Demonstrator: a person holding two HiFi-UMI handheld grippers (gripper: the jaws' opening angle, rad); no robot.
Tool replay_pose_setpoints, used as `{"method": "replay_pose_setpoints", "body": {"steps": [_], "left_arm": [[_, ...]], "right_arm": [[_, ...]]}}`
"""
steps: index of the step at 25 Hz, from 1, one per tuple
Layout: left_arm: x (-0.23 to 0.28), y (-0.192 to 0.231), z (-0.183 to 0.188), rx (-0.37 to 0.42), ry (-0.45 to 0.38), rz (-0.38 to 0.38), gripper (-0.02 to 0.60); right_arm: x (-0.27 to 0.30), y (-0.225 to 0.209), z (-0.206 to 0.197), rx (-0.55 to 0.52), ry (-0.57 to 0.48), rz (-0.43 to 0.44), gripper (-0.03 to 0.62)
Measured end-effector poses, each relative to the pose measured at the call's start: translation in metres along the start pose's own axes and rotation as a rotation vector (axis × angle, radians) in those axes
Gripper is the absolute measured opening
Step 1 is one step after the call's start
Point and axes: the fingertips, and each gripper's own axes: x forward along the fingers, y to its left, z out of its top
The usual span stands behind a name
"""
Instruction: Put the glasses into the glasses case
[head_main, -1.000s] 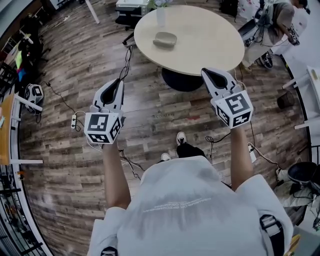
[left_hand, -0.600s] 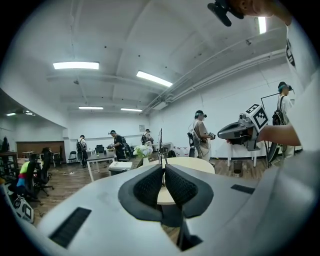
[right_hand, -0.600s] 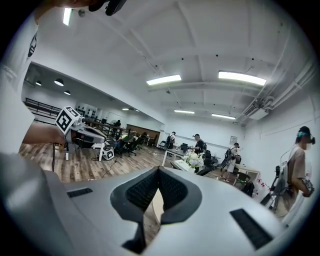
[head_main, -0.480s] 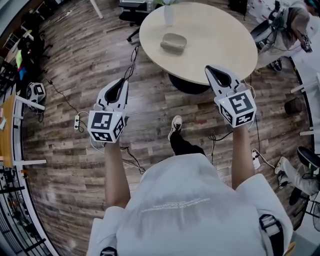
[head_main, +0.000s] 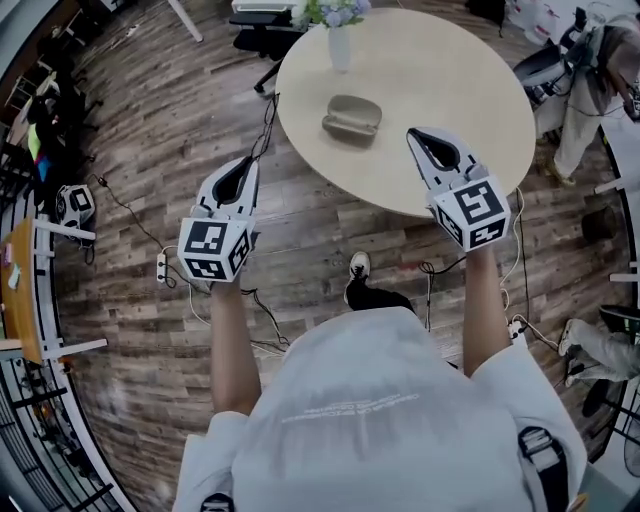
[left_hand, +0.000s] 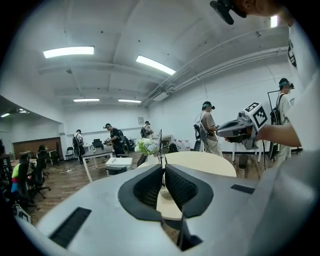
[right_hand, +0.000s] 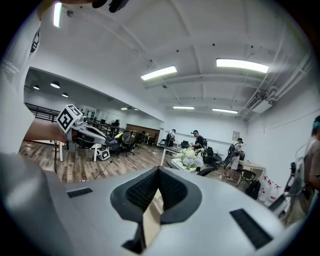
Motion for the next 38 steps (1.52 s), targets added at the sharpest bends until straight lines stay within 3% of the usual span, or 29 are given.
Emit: {"method": "replay_pose_setpoints", "body": {"steps": [9,18,23,32,38], "left_arm": [[0.099,0.008,0.001,0.036,0.056,-0.101,0.028],[0.159,0.003,-0.021,0.052,0.121,-0.199,0.029],[0.198,0.018,-0.038,0.080,0.155,-0.272,0.029],[0.266,0.031,-0.066,0.200,0.210,-0.521,0.029],[0.295,0.024,-0.109,0.296,0.269,-0.722,0.029]], "right_arm": [[0.046,-0.061,-0.038,0.063,0.097,-0.071,0.001],[0.066,-0.080,-0.089,0.257,0.168,-0.089,0.002],[0.085,-0.083,-0.106,0.226,0.241,-0.139,0.000],[0.107,-0.089,-0.115,0.327,0.311,-0.319,0.000],[0.116,-0.090,-0.129,0.397,0.351,-0.433,0.000]]}}
